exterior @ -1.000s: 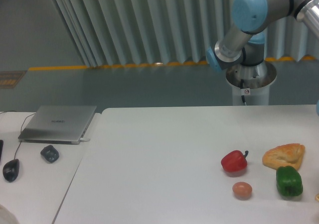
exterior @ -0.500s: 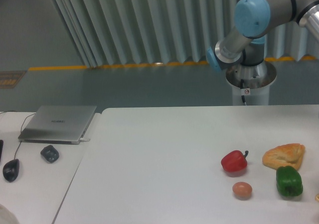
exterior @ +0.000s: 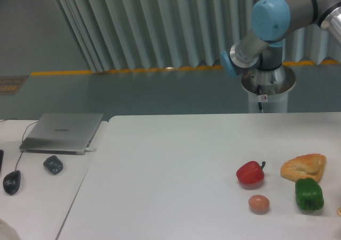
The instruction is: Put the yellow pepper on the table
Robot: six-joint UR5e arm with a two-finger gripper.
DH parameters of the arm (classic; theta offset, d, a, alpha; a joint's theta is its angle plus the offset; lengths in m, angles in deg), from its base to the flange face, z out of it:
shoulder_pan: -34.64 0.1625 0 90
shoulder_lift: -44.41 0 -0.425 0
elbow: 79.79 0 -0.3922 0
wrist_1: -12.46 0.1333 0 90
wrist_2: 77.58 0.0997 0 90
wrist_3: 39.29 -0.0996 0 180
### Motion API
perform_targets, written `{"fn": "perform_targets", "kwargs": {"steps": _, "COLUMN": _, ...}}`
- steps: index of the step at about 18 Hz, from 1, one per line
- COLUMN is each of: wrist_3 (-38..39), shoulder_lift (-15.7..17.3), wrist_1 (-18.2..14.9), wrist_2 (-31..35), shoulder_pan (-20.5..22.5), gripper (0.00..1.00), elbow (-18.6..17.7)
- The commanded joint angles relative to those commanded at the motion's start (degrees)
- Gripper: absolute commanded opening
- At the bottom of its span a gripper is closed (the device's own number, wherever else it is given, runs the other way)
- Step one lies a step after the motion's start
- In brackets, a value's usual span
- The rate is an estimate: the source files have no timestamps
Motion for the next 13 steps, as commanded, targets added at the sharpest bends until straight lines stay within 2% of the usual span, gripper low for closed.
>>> {"fn": "perform_targets", "kwargs": {"steps": 13, "wrist_3": 0.0, "shoulder_lift": -0.62, "wrist_1": 0.18, "wrist_2": 0.0, "shoulder_pan": 0.0, "gripper": 1.0, "elbow": 0.26}}
